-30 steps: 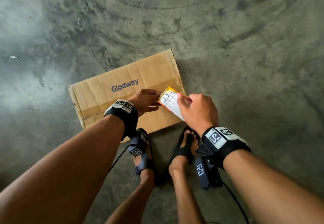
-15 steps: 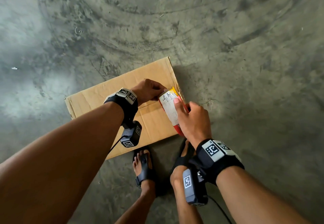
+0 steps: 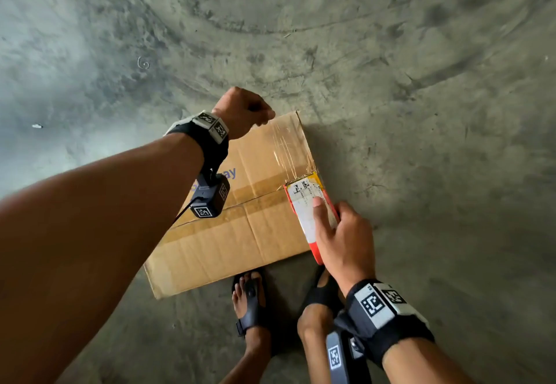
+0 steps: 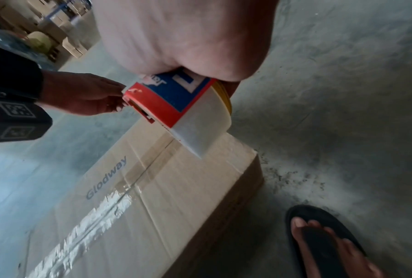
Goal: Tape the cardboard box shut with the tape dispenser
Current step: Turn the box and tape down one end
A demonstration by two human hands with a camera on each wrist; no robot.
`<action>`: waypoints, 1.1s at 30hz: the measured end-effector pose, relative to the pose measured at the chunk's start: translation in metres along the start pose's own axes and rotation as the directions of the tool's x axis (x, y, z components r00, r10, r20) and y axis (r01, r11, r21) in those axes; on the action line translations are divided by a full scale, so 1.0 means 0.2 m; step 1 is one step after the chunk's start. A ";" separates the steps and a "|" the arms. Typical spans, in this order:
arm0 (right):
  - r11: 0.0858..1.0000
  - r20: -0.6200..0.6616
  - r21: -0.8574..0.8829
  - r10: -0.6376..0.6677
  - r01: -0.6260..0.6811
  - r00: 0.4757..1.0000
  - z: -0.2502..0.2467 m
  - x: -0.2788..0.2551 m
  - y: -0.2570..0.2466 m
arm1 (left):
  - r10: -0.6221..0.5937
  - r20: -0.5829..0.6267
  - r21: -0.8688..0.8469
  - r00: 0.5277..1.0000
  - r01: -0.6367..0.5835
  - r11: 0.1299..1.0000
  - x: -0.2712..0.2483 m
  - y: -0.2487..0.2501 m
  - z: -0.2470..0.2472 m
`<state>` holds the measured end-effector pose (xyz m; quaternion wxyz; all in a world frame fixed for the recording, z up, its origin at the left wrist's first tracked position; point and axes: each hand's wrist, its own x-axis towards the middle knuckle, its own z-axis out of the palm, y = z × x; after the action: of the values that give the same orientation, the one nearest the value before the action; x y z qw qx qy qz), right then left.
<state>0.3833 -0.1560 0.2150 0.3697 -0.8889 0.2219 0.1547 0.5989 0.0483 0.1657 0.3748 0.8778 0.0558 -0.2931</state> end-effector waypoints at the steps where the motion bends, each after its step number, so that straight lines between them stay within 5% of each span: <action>1: 1.000 -0.009 -0.009 -0.007 0.007 1.000 0.01 0.02 -0.02 | 0.022 0.003 0.024 1.000 -0.022 0.999 0.03 0.03 0.00; 15: 0.996 -0.017 -0.075 0.042 -0.043 0.999 0.10 0.27 -0.05 | 0.029 -0.040 0.127 0.999 -0.024 0.992 0.29 -0.02 0.09; 33: 0.998 -0.016 -0.047 0.031 -0.032 0.999 0.14 0.29 0.00 | -0.002 -0.068 0.111 0.998 0.009 0.994 0.29 -0.07 0.15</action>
<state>0.4303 -0.1527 0.1711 0.3445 -0.8949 0.2350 0.1588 0.6293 0.0308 0.1086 0.3223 0.9066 0.0544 -0.2667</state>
